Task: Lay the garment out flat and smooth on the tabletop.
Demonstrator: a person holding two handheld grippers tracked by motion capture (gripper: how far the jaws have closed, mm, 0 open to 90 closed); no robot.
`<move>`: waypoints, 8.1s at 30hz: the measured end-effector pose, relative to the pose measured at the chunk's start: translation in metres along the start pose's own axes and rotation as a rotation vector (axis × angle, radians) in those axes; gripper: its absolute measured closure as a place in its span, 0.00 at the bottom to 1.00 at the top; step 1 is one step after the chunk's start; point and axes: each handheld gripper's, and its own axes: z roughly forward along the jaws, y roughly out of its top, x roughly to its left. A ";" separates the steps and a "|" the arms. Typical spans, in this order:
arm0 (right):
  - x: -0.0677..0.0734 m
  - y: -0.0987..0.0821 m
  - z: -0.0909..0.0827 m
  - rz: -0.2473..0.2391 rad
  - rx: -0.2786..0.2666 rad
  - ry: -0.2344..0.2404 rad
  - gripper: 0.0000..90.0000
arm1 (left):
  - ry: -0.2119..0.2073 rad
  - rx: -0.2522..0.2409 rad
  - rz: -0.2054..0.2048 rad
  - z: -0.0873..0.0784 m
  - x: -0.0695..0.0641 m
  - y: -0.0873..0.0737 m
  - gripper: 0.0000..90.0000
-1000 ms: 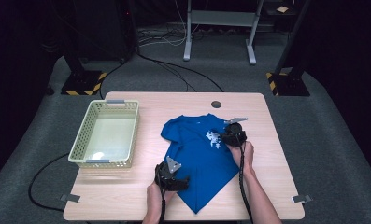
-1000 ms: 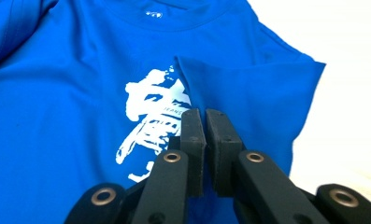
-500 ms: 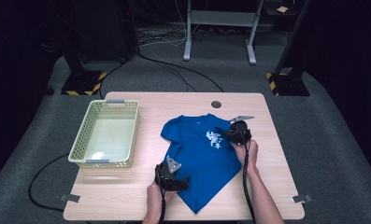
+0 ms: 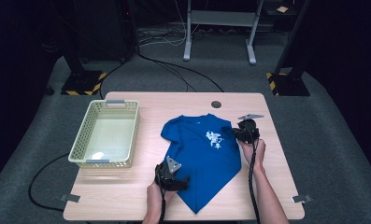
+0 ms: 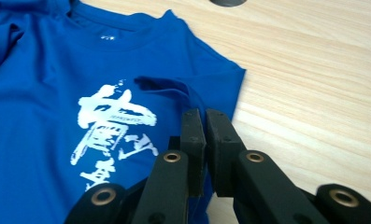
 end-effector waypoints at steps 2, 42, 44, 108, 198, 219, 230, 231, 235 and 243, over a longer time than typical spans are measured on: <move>-0.004 -0.001 -0.001 0.009 -0.003 -0.007 0.96 | 0.000 0.000 0.000 0.000 0.000 0.000 0.16; -0.047 -0.020 -0.009 0.081 0.014 -0.079 0.72 | 0.000 0.000 0.000 0.000 0.000 0.000 0.16; -0.040 -0.015 0.000 0.043 0.038 -0.108 0.68 | 0.000 0.000 -0.001 0.000 0.000 0.000 0.16; 0.011 -0.033 0.018 -0.006 0.071 -0.069 0.00 | 0.010 0.000 -0.007 -0.002 -0.003 -0.001 0.16; -0.012 -0.057 0.010 0.018 0.009 -0.082 0.01 | 0.130 0.071 -0.180 0.051 0.097 0.096 0.37; -0.013 -0.057 0.010 0.027 0.007 -0.094 0.00 | 0.128 0.102 -0.176 0.082 0.105 0.102 0.92; -0.019 -0.057 0.009 0.024 0.010 -0.089 0.00 | 0.105 0.057 -0.224 0.072 0.115 0.100 0.93; -0.020 -0.057 0.009 0.026 0.011 -0.089 0.00 | 0.101 0.053 -0.228 0.071 0.115 0.101 0.93; -0.021 -0.057 0.009 0.025 0.012 -0.090 0.00 | 0.089 0.048 -0.229 0.069 0.115 0.101 0.93; -0.023 -0.057 0.009 0.029 0.012 -0.092 0.00 | 0.055 0.015 -0.271 0.064 0.119 0.099 0.92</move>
